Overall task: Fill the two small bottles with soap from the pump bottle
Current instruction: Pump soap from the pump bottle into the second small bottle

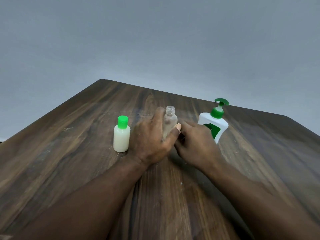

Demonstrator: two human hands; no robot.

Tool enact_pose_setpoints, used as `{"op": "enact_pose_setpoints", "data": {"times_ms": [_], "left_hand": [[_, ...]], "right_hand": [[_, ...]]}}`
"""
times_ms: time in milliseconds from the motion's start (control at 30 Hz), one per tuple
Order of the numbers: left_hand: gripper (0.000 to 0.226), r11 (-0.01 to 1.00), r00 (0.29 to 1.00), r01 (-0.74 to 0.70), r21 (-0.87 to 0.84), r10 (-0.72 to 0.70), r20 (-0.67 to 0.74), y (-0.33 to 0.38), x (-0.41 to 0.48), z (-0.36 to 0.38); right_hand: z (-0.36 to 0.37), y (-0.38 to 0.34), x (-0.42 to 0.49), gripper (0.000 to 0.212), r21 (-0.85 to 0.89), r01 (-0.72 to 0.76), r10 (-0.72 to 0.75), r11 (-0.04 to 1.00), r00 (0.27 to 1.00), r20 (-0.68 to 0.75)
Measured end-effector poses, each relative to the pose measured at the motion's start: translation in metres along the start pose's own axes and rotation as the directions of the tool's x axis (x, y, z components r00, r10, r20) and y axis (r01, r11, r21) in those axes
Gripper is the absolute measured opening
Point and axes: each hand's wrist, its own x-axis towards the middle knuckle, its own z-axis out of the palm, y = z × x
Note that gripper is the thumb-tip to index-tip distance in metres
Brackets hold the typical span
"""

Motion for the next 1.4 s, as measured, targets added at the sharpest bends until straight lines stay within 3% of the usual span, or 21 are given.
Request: {"op": "enact_pose_setpoints", "data": {"times_ms": [100,167,233,300,367,433,533,633,733,800,867,967,1033,1233,1400], "left_hand": [[0.049,1.000,0.999,0.012,-0.027,-0.011,0.050,0.000,-0.002,0.002],[0.051,0.998,0.995,0.025,-0.049,-0.020,0.102,-0.002,-0.003,0.005],[0.048,0.992,0.988,0.060,-0.108,-0.044,0.148,-0.004,-0.004,0.010],[0.045,0.983,0.981,0.101,-0.152,-0.073,0.181,-0.004,-0.005,0.017],[0.046,0.985,0.971,0.119,-0.124,-0.090,0.221,0.002,-0.005,0.022],[0.046,0.993,0.969,0.086,-0.077,-0.065,0.238,0.008,-0.003,0.026],[0.035,0.999,0.952,0.011,-0.053,0.006,0.305,0.020,0.012,0.030],[0.017,0.991,0.926,-0.030,-0.131,0.077,0.369,0.030,0.031,0.033],[0.046,0.969,0.914,0.060,-0.239,0.043,0.403,0.031,0.040,0.039],[0.052,0.951,0.906,0.115,-0.287,0.018,0.423,0.026,0.041,0.044],[0.053,0.924,0.901,0.194,-0.329,-0.035,0.433,0.020,0.037,0.048],[0.049,0.846,0.890,0.326,-0.421,-0.125,0.438,0.020,0.032,0.049],[0.050,0.796,0.888,0.374,-0.476,-0.158,0.432,0.022,0.033,0.048],[0.045,0.708,0.879,0.432,-0.559,-0.190,0.438,0.026,0.037,0.047],[0.030,0.713,0.891,0.410,-0.569,-0.179,0.417,0.026,0.037,0.045]], "right_hand": [[-0.029,0.012,-0.027,0.010,-0.054,0.052,-0.061,0.997,0.981,-0.182],[-0.047,0.030,-0.037,0.009,-0.017,0.023,-0.027,1.000,0.939,-0.342],[-0.060,0.054,-0.032,0.010,0.154,-0.084,0.152,0.984,0.848,-0.508],[-0.069,0.076,-0.018,0.011,0.477,-0.158,0.437,0.864,0.706,-0.557],[-0.071,0.094,-0.001,0.013,0.768,-0.131,0.643,0.627,0.643,-0.415],[-0.063,0.105,0.013,0.025,0.892,-0.127,0.675,0.433,0.702,-0.227],[-0.045,0.103,0.022,0.059,0.928,-0.179,0.559,0.327,0.828,-0.037],[-0.033,0.092,0.024,0.059,0.969,-0.170,0.475,0.182,0.877,0.065],[-0.025,0.087,0.023,0.057,0.982,-0.166,0.487,0.094,0.868,0.100],[-0.021,0.088,0.022,0.059,0.983,-0.174,0.487,0.060,0.865,0.124],[-0.022,0.089,0.022,0.054,0.984,-0.170,0.490,0.055,0.863,0.121],[-0.022,0.088,0.023,0.047,0.971,-0.126,0.514,0.201,0.858,0.004],[-0.024,0.085,0.022,0.041,0.965,-0.090,0.529,0.244,0.847,-0.055],[-0.024,0.077,0.021,0.030,0.874,-0.030,0.451,0.485,0.865,-0.221],[-0.017,0.079,0.018,0.029,0.864,0.014,0.428,0.504,0.864,-0.264]]}}
